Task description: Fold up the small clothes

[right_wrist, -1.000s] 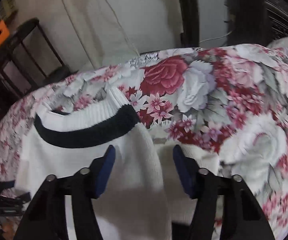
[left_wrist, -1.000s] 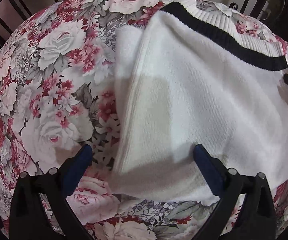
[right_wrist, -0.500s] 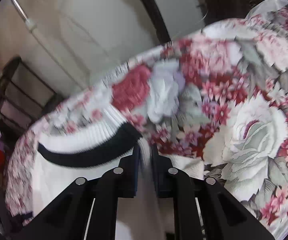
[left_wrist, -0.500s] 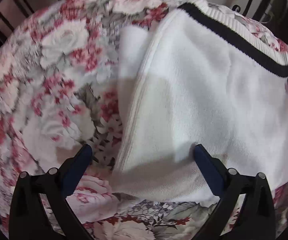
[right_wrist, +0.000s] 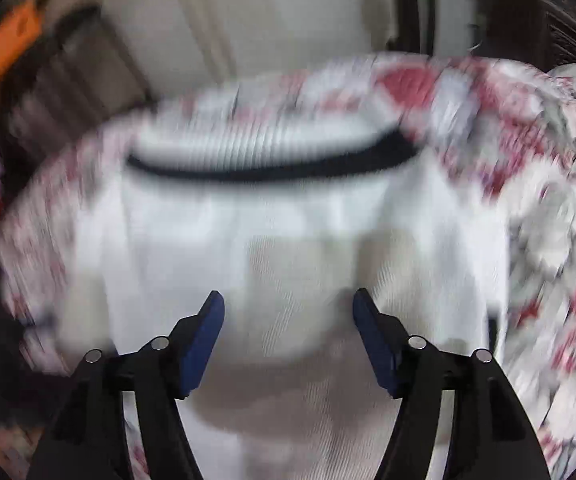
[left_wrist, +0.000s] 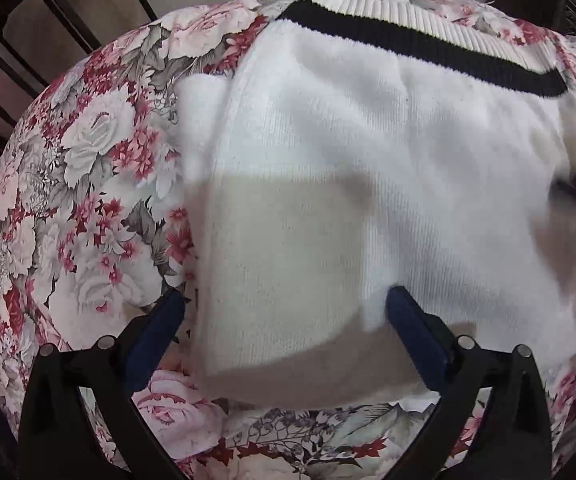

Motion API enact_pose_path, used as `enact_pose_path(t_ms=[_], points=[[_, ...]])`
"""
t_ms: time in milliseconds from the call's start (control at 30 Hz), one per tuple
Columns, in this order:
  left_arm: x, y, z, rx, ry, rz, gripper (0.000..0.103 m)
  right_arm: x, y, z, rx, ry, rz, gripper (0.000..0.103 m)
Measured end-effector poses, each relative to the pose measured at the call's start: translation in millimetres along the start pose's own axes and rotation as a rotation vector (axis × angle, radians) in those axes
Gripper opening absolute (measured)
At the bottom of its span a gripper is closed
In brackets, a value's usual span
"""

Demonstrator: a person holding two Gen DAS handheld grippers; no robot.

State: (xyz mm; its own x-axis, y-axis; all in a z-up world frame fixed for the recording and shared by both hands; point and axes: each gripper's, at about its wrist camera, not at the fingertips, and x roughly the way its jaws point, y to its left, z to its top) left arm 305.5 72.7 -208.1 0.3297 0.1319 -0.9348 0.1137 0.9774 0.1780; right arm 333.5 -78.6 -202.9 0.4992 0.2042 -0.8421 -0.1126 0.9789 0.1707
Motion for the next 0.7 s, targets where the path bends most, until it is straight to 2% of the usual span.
enact_pose_path(t_ms=[67, 100, 133, 200, 267, 300, 333, 400, 433, 500, 567, 700], points=[[-5.4, 5.6, -1.3, -0.035, 0.035, -0.002, 0.099, -5.3, 24.8, -11.9, -0.158, -0.001, -0.135, 0.075], [-14.8, 7.9, -4.9, -0.055, 0.031, 0.000, 0.099, -11.3, 28.9, -13.6, -0.163, -0.003, -0.168, 0.075], [-28.1, 8.2, -10.3, -0.062, 0.017, -0.001, 0.098, -21.2, 29.3, -14.6, -0.135, -0.019, -0.165, 0.075], [-48.8, 3.4, -16.6, -0.043, -0.026, -0.020, 0.098, -49.5, 22.8, -16.9, -0.032, -0.073, -0.078, 0.075], [-58.8, -6.0, -25.4, -0.017, -0.048, -0.041, 0.098, -63.7, 21.3, -20.8, 0.025, -0.062, -0.039, 0.077], [-57.5, -11.7, -30.2, -0.008, -0.040, -0.045, 0.098, -63.2, 22.8, -24.2, 0.041, -0.046, -0.042, 0.081], [-50.3, -18.0, -36.1, 0.005, -0.010, -0.038, 0.098, -60.2, 21.4, -30.7, 0.055, -0.020, -0.048, 0.083], [-16.1, -40.4, -50.3, 0.053, 0.137, 0.002, 0.099, -37.9, 6.6, -51.6, 0.095, 0.108, -0.067, 0.084], [-6.3, -41.4, -57.3, 0.055, 0.164, 0.000, 0.099, -25.1, 1.8, -62.1, 0.116, 0.155, -0.071, 0.084], [-6.7, -37.0, -65.7, 0.007, 0.134, -0.023, 0.099, -21.1, 3.6, -69.8, 0.076, 0.139, -0.094, 0.084], [-15.0, -33.0, -65.7, -0.010, 0.151, -0.027, 0.099, -33.5, 12.1, -66.3, 0.050, 0.128, -0.115, 0.084], [-42.1, -15.2, -72.2, -0.091, 0.098, -0.048, 0.099, -62.6, 0.4, -72.2, 0.192, 0.086, -0.018, 0.084]])
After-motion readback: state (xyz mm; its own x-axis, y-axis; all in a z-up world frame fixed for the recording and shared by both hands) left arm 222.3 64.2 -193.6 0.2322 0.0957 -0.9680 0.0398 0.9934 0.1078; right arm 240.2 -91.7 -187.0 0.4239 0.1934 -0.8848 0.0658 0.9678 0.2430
